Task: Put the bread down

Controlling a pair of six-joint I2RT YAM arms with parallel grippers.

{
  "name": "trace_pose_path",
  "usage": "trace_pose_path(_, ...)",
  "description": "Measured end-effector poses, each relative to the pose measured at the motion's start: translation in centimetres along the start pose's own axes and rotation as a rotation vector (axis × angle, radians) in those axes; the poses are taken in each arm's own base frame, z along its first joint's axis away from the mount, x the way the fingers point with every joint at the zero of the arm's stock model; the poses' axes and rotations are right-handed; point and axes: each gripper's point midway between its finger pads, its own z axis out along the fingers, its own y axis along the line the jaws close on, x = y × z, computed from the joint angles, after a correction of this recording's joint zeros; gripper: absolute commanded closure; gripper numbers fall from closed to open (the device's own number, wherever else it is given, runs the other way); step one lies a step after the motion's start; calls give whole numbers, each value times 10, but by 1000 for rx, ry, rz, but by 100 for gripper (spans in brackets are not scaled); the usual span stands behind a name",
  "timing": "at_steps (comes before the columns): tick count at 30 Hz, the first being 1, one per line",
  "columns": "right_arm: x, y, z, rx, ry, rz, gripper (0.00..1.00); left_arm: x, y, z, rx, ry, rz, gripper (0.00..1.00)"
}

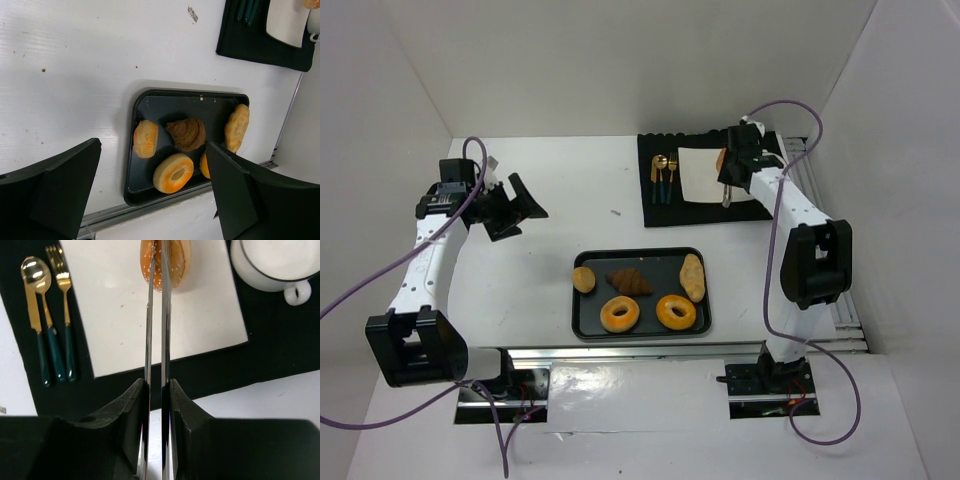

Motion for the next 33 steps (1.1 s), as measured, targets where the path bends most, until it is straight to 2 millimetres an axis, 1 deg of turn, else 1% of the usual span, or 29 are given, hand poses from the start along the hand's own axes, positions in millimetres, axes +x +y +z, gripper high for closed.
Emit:
trace_pose_path(2, -2, -9, 6, -2, 3, 30, 63, 1, 0, 1, 1, 5, -1, 0)
trace_pose_path(4, -3, -12, 11, -11, 3, 47, 56, 1, 0, 2, 3, 10, -3, 0)
trace_pose_path(7, 3, -9, 15, -32, 23, 54, 54, 2, 0, 2, 5, 15, -5, 0)
trace_pose_path(9, 7, -6, 17, -42, 35, 54, 51, 2, 0, 2, 7, 17, -5, 0)
trace_pose_path(11, 10, -6, 18, -43, 43, 53, 49, 2, 0, 2, 8, 18, -6, 0)
trace_pose_path(13, 13, -8, 17, -37, 46, 59, 42, 3, 0, 2, 8, 19, -6, 0)
trace_pose_path(15, 15, -12, 15, -18, 44, 59, 38, 3, 0, 2, 7, 20, -7, 0)
trace_pose_path(16, 17, -15, 11, -9, 42, 59, 36, 3, 0, 2, 7, 20, -7, 0)
trace_pose_path(17, 15, -18, 6, -1, 32, 60, 36, 3, 0, 2, 8, 20, -6, 0)
trace_pose_path(19, 6, -22, -7, 11, -3, 64, 36, 3, -1, 2, 9, 20, -6, 0)
trace_pose_path(23, -23, -30, -45, 24, -115, 88, 36, 3, -1, 2, 15, 23, -6, 0)
trace_pose_path(25, -24, -39, -64, 39, -153, 98, 36, 3, -2, 2, 17, 24, -6, 0)
trace_pose_path(26, -19, -45, -71, 47, -164, 103, 36, 3, -2, 2, 20, 24, -6, 0)
trace_pose_path(28, 5, -61, -84, 83, -155, 112, 36, 4, -3, 2, 23, 25, -6, 0)
trace_pose_path(29, 20, -68, -87, 98, -144, 117, 36, 4, -3, 2, 24, 25, -6, 0)
trace_pose_path(30, 37, -76, -89, 114, -130, 124, 36, 4, -3, 2, 25, 25, -7, 0)
trace_pose_path(33, 99, -101, -91, 175, -54, 155, 36, 4, -4, 2, 30, 27, -7, 0)
